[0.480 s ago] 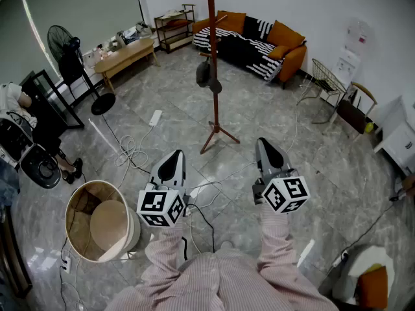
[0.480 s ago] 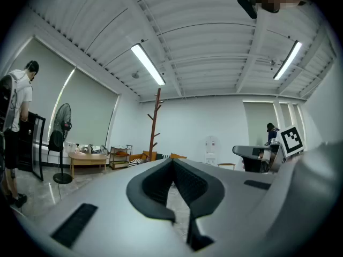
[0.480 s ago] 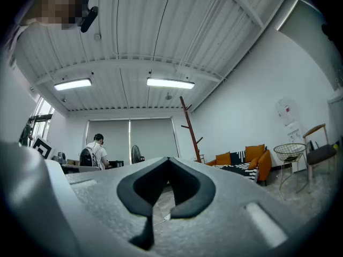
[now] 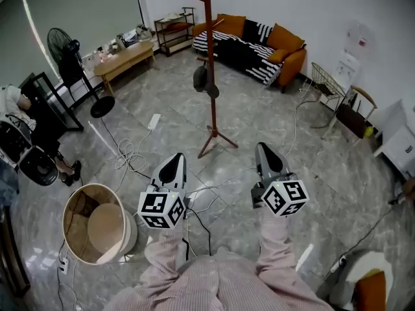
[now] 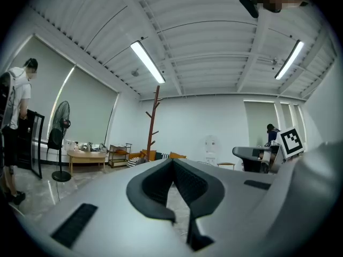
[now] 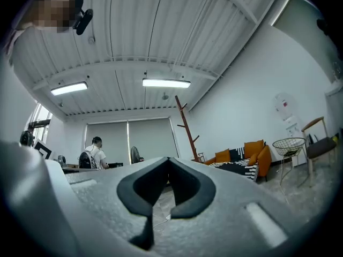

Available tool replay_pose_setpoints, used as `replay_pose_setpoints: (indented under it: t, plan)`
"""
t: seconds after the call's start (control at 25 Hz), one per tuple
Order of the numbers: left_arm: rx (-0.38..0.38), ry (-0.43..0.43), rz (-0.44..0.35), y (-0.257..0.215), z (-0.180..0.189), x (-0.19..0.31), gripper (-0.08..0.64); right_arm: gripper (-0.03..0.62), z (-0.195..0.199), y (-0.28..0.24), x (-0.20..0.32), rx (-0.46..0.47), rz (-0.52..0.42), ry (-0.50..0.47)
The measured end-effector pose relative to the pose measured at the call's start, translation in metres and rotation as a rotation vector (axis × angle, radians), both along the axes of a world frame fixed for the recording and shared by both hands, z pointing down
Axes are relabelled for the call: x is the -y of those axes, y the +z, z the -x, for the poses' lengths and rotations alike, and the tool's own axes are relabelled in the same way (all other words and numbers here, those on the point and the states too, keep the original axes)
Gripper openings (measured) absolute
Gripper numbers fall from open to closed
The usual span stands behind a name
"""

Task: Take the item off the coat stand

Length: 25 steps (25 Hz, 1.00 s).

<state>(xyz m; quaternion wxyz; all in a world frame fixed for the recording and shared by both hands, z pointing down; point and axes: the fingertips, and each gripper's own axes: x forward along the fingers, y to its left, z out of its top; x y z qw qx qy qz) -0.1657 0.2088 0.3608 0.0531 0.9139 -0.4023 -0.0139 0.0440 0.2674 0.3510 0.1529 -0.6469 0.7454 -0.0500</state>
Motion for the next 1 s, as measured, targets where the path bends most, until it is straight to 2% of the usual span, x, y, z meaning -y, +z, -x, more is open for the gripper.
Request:
replay_pose_setpoints:
  t: [0.32,0.6,1.0]
  plan:
    - [0.005,-0.01,0.03,0.014,-0.019,-0.01,0.002,0.003,-0.016,0.014,0.008,-0.007,0.035,-0.034]
    - [0.019,-0.023,0.053,0.024,-0.031,0.008,0.002,0.023,-0.027,0.025,0.03,-0.006,0.058,-0.042]
    - [0.016,-0.043,0.078,0.039,-0.056,0.073,0.002,0.094,-0.051,0.045,0.096,-0.003,0.093,-0.057]
